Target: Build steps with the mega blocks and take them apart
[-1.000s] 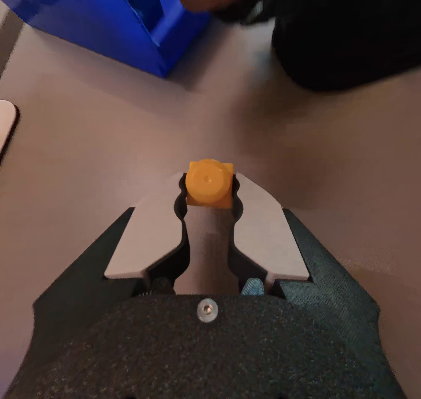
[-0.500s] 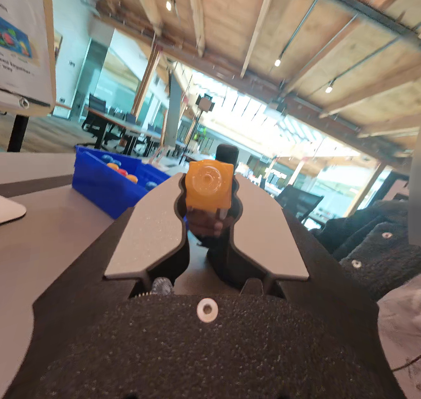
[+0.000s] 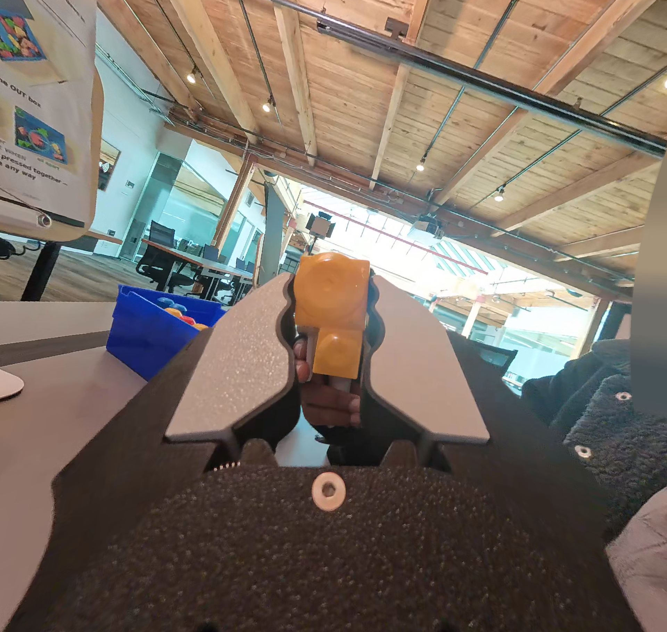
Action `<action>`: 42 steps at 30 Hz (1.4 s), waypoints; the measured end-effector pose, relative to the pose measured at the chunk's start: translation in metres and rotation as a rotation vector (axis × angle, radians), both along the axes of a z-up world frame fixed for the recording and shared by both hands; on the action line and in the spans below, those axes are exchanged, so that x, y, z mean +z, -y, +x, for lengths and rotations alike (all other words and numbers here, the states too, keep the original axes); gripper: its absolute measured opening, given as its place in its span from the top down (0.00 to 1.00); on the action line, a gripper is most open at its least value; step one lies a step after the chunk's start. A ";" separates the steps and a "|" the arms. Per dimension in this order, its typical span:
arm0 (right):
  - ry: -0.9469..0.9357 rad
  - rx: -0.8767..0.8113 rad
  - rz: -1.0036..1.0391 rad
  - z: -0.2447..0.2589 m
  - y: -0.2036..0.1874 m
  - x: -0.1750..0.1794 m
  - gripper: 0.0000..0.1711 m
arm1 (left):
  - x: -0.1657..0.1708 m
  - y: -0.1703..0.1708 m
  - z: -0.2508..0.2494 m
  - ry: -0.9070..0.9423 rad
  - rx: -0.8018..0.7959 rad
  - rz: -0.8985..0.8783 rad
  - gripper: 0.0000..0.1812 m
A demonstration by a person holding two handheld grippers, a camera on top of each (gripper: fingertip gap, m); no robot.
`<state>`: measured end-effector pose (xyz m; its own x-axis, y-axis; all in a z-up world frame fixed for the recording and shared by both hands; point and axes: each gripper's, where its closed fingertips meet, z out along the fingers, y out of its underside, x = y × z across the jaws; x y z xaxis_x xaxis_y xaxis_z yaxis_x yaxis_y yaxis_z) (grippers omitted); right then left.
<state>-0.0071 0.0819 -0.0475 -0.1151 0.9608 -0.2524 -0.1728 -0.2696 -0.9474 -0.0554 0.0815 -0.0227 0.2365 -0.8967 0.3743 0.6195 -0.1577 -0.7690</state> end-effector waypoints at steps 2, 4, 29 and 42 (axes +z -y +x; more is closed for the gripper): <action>0.018 0.000 0.014 -0.003 0.004 -0.001 0.77 | -0.002 0.002 0.007 -0.010 -0.006 0.006 0.80; 0.025 0.013 0.016 -0.006 0.008 -0.003 0.77 | -0.003 0.003 0.012 -0.023 0.003 0.013 0.80; 0.068 0.044 0.019 -0.015 0.016 -0.013 0.78 | -0.011 0.013 0.032 -0.175 -0.005 0.070 0.79; 0.127 0.056 0.043 -0.015 0.017 -0.022 0.78 | -0.024 0.015 0.034 -0.320 -0.045 0.079 0.79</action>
<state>-0.0222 0.0647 -0.0697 -0.1382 0.9641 -0.2269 -0.0364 -0.2339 -0.9716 -0.0215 0.0668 -0.0466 0.2900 -0.9322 0.2165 0.3380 -0.1119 -0.9345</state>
